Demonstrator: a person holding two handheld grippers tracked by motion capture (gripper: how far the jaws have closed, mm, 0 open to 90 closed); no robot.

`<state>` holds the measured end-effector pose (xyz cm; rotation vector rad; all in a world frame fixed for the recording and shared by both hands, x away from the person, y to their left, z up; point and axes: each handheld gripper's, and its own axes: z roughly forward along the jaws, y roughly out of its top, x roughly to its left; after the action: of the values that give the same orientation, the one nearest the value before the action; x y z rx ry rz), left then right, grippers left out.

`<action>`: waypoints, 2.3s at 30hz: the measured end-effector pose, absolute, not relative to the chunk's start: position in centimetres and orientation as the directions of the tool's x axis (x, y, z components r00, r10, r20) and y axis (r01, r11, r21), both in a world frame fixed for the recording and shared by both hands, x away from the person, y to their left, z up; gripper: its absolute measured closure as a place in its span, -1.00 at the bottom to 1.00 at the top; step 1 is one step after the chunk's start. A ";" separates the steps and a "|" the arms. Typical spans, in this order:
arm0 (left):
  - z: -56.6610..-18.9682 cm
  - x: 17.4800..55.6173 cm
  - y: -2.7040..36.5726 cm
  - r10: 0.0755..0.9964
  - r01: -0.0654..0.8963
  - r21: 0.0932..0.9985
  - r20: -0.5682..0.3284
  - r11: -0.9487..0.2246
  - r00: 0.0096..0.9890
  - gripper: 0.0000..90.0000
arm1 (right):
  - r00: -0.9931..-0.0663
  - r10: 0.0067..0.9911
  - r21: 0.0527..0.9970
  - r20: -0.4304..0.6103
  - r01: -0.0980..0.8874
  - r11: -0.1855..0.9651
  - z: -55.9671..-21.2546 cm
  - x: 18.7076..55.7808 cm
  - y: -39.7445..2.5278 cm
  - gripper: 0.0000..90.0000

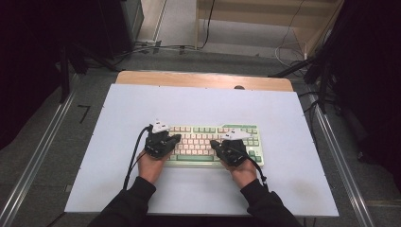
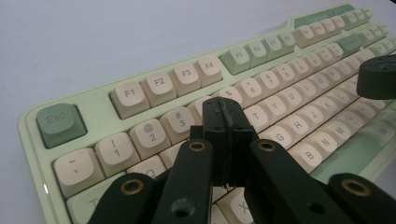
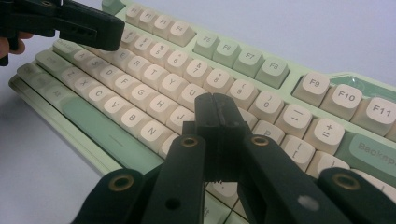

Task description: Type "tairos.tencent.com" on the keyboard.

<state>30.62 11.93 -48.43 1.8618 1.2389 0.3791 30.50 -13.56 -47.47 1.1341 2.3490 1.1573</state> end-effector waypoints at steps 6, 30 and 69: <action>-48.7 30.7 11.9 0.865 0.612 0.775 -0.192 -0.156 0.464 1.00 | -0.651 0.755 0.767 0.083 0.525 0.369 -47.5 30.5 -13.5 0.94; -49.0 30.9 11.7 0.866 0.618 0.770 -0.193 -0.158 0.462 1.00 | -0.654 0.752 0.764 0.080 0.525 0.375 -47.6 30.4 -13.4 0.94; -48.2 30.4 12.0 0.857 0.600 0.790 -0.218 -0.127 0.468 1.00 | -0.699 0.711 0.758 0.079 0.506 0.413 -48.1 30.1 -11.4 0.94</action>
<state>30.39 11.97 -48.24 1.8304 1.2296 0.3639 30.12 -11.44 -48.06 1.0649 2.4151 1.1617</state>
